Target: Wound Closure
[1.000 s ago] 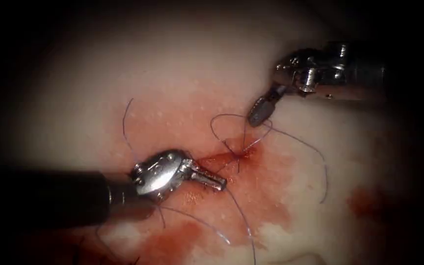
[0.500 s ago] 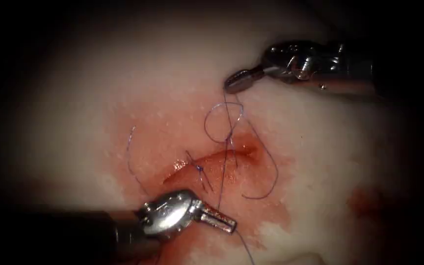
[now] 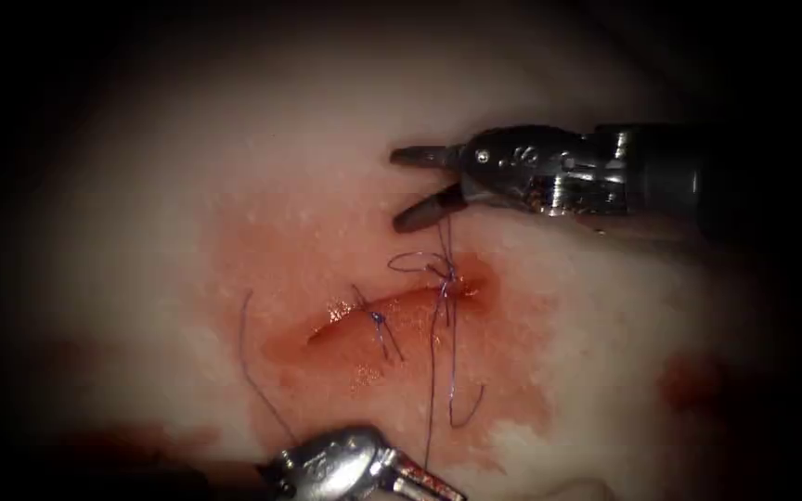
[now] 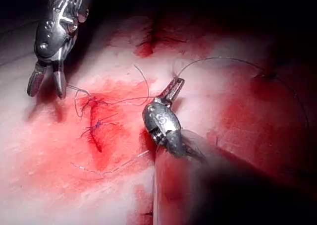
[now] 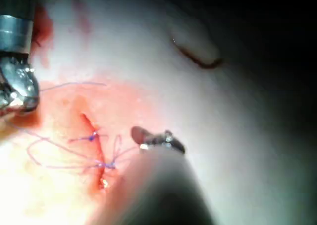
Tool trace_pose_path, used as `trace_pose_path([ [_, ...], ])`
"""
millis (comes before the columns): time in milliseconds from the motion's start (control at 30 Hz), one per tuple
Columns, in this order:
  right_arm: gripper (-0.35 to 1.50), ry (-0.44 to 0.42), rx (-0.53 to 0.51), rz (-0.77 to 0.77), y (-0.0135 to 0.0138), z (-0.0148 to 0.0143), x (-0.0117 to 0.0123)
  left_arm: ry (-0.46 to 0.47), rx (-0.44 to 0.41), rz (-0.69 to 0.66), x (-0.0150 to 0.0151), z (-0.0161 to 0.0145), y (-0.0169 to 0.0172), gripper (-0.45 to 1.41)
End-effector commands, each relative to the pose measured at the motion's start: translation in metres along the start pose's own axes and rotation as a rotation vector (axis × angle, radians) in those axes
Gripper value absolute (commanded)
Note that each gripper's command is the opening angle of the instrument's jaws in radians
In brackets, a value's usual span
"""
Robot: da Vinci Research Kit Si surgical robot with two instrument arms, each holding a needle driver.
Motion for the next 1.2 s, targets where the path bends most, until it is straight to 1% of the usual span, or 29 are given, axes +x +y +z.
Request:
trace_pose_path([
  [33,1.15,-0.016,-0.039,0.004,0.0007,0.0008,0.0007,0.000,-0.001,-0.001,-0.0007,0.0005,-0.0001,-0.45],
  [100,1.31,-0.053,-0.120,-0.008,0.0007,0.0013,0.0002,0.000,-0.004,-0.002,-0.0007,0.0007,-0.0001,-0.45],
  [133,1.31,-0.053,-0.120,-0.008,0.0007,0.0013,0.0002,0.000,-0.004,-0.002,-0.0007,0.0007,-0.0001,-0.45],
  [200,1.33,-0.095,-0.148,-0.015,0.0005,0.0019,-0.0005,0.000,-0.005,-0.002,-0.0007,0.0007,-0.0001,-0.45],
  [267,1.33,-0.105,-0.156,-0.019,0.0004,0.0021,-0.0007,0.000,-0.005,-0.002,-0.0007,0.0007,-0.0001,-0.45],
  [300,1.33,-0.118,-0.163,-0.026,0.0005,0.0022,-0.0012,0.000,-0.005,-0.002,-0.0007,0.0007,-0.0001,-0.45],
  [600,1.33,-0.124,-0.226,-0.011,0.0023,0.0015,-0.0015,0.000,-0.007,-0.002,-0.0007,0.0006,-0.0001,-0.45],
  [633,1.33,-0.113,-0.230,-0.004,0.0025,0.0013,-0.0015,0.000,-0.007,-0.002,-0.0007,0.0006,-0.0001,-0.45],
  [667,1.33,-0.052,-0.245,0.038,0.0037,-0.0005,-0.0011,0.000,-0.009,-0.002,-0.0007,0.0005,-0.0002,-0.45],
  [700,1.33,-0.032,-0.253,0.053,0.0042,-0.0013,-0.0008,0.000,-0.010,-0.002,-0.0008,0.0004,-0.0002,-0.45],
  [733,1.36,-0.024,-0.264,0.067,0.0051,-0.0033,-0.0004,0.000,-0.011,-0.002,-0.0008,0.0002,-0.0003,-0.45],
  [767,1.36,-0.024,-0.264,0.067,0.0051,-0.0033,-0.0004,0.000,-0.011,-0.002,-0.0008,0.0002,-0.0003,-0.45],
  [800,1.40,-0.022,-0.260,0.072,0.0053,-0.0043,-0.0003,0.000,-0.012,-0.003,-0.0008,0.0001,-0.0004,-0.45],
  [833,1.40,-0.019,-0.258,0.075,0.0052,-0.0048,-0.0004,0.000,-0.013,-0.003,-0.0008,0.0001,-0.0004,-0.45],
  [867,1.43,-0.018,-0.254,0.072,0.0044,-0.0056,-0.0007,0.000,-0.015,-0.003,-0.0009,-0.0001,-0.0005,-0.45],
  [900,1.43,-0.017,-0.246,0.065,0.0031,-0.0059,-0.0012,0.000,-0.016,-0.003,-0.0009,-0.0002,-0.0005,-0.45],
  [933,1.43,-0.017,-0.241,0.061,0.0024,-0.0058,-0.0014,0.000,-0.016,-0.003,-0.0009,-0.0002,-0.0005,-0.45],
  [1033,1.43,-0.020,-0.223,0.058,0.0005,-0.0053,-0.0020,0.000,-0.016,-0.003,-0.0009,-0.0002,-0.0006,-0.45],
  [1067,1.43,-0.020,-0.213,0.064,-0.0006,-0.0046,-0.0024,0.000,-0.016,-0.003,-0.0009,-0.0002,-0.0006,-0.45],
  [1200,1.43,-0.016,-0.192,0.083,-0.0020,-0.0028,-0.0030,0.000,-0.016,-0.003,-0.0009,-0.0002,-0.0006,-0.45],
])
